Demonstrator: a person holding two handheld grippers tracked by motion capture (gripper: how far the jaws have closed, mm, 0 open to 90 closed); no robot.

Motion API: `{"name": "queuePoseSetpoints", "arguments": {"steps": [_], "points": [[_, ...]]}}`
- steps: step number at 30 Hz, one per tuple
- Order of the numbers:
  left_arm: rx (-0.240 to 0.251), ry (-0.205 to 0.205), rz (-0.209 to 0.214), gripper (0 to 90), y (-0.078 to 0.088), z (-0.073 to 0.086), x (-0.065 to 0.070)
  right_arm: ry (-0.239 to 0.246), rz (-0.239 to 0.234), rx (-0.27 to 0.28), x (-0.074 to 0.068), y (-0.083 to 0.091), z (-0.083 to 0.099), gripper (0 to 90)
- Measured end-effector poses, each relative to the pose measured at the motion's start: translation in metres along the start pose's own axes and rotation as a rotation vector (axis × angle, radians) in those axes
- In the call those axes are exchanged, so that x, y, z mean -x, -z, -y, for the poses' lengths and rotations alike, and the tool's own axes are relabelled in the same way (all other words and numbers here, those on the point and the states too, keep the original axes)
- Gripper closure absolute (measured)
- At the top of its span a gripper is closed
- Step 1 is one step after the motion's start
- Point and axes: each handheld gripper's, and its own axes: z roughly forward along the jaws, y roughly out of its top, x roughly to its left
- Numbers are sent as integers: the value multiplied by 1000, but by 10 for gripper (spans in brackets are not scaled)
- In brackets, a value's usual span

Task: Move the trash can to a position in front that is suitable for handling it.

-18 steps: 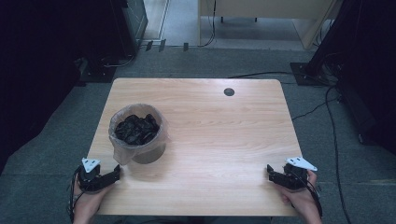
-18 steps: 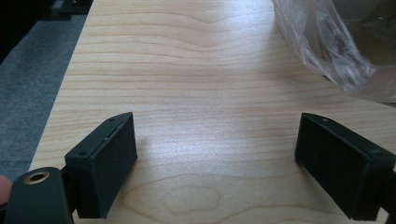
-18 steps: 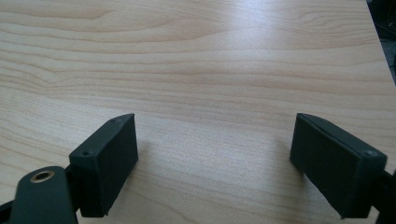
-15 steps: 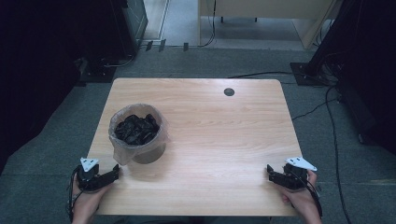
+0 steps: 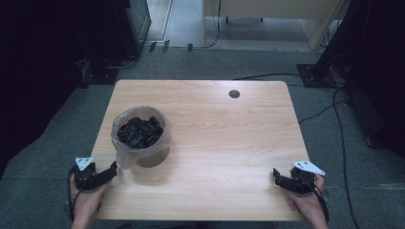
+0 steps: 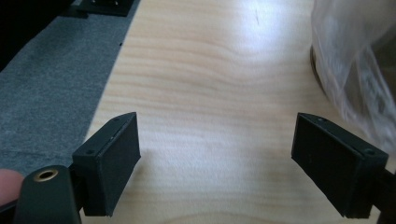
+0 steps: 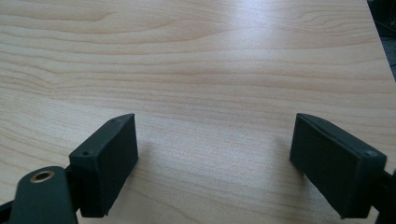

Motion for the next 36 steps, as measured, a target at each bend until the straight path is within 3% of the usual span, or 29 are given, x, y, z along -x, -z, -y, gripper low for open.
{"name": "queuePoseSetpoints", "arguments": {"steps": [2, 8, 9, 16, 20, 22, 23, 26, 27, 30, 32, 36], "points": [[13, 17, -19, 219, 1, -4, -3, 7, 7, -2, -1, 0, 0, 151], [48, 54, -16, 269, 5, -18, -9, 11, 12, -3, -2, -1, 0, 151], [61, 58, -10, 342, 5, -21, -6, 9, 12, -5, -2, -1, -1, 151], [93, 75, 12, 555, -2, -44, 3, 5, 17, -3, -3, -3, -2, 152], [123, 103, 30, 621, -10, -60, 9, 3, 17, -3, -3, -3, -2, 155], [134, 65, 18, 637, -14, -63, 16, 1, 18, -3, -3, -3, -2, 164], [137, 48, 18, 647, -18, -65, 20, -3, 20, 1, -3, -3, -2, 181], [141, 87, 42, 692, -24, -69, 24, -19, 42, 15, -4, -1, -2, 237], [146, 92, 50, 733, -26, -71, 25, -22, 62, 33, -4, 0, -2, 298], [144, 94, 65, 764, -29, -73, 27, -48, 76, 49, -3, 2, -4, 347], [141, 81, 82, 801, -32, -74, 31, -104, 84, 69, -2, 7, -10, 398], [140, 68, 115, 828, -36, -77, 39, -102, 84, 82, -4, 12, -17, 433]]}}
